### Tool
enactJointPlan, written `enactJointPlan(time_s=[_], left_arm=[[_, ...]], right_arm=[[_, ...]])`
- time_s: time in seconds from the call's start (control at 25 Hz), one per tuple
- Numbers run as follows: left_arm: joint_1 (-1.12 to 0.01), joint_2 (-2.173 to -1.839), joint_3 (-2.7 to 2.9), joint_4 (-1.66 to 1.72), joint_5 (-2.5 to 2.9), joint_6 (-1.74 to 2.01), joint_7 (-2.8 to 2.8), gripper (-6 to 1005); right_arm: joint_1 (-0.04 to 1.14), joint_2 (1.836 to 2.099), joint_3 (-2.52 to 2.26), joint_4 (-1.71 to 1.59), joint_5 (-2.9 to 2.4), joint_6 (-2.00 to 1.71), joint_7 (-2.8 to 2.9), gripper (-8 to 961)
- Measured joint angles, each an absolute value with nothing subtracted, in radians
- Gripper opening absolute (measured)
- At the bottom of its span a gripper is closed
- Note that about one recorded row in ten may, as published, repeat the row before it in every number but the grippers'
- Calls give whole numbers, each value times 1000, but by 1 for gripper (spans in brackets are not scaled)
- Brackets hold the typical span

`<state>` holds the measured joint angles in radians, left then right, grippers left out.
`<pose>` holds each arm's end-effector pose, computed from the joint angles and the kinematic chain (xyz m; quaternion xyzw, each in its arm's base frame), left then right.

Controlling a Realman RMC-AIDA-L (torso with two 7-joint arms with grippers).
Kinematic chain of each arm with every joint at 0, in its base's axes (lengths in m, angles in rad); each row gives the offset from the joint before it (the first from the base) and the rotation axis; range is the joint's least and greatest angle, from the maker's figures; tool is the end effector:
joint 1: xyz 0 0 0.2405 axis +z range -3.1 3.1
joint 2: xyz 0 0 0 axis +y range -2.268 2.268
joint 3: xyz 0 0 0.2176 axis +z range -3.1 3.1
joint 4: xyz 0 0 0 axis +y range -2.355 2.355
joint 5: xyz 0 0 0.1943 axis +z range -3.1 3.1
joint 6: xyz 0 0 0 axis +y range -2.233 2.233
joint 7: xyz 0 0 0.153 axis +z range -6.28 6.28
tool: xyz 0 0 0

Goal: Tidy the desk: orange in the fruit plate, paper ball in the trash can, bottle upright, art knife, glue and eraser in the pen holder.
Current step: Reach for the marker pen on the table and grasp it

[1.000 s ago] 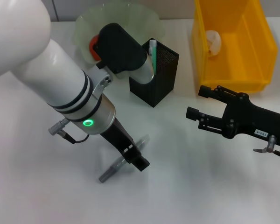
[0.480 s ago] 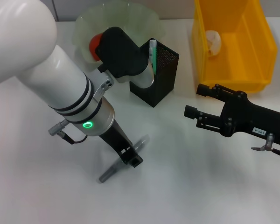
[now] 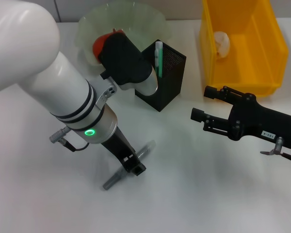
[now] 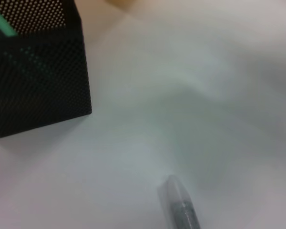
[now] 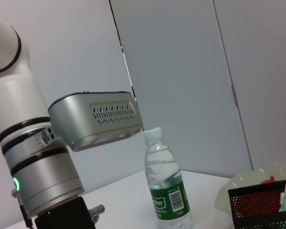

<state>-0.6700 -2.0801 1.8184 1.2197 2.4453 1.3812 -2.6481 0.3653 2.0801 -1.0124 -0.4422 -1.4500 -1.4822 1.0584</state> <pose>-0.1363 0.2880 -0.0737 -0.9444 -0.2326 0.2168 0.0833 0.2306 0.2699 -0.0166 -0.8925 0.2066 0.3543 0.1878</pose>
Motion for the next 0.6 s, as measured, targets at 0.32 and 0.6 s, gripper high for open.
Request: enactJointPlan(time_s=[0.32,0.6], left_arm=[[-672,-2080,1818,1213,2445,1376,-2647,449],[-673,-2080,1818,1213,2445,1376,-2642,433]], right_arm=[[372,2080,-1017,-440,-1451,-1471,1058,784],[375,2080,-1014,-440,-1450,-1471,1058,784]])
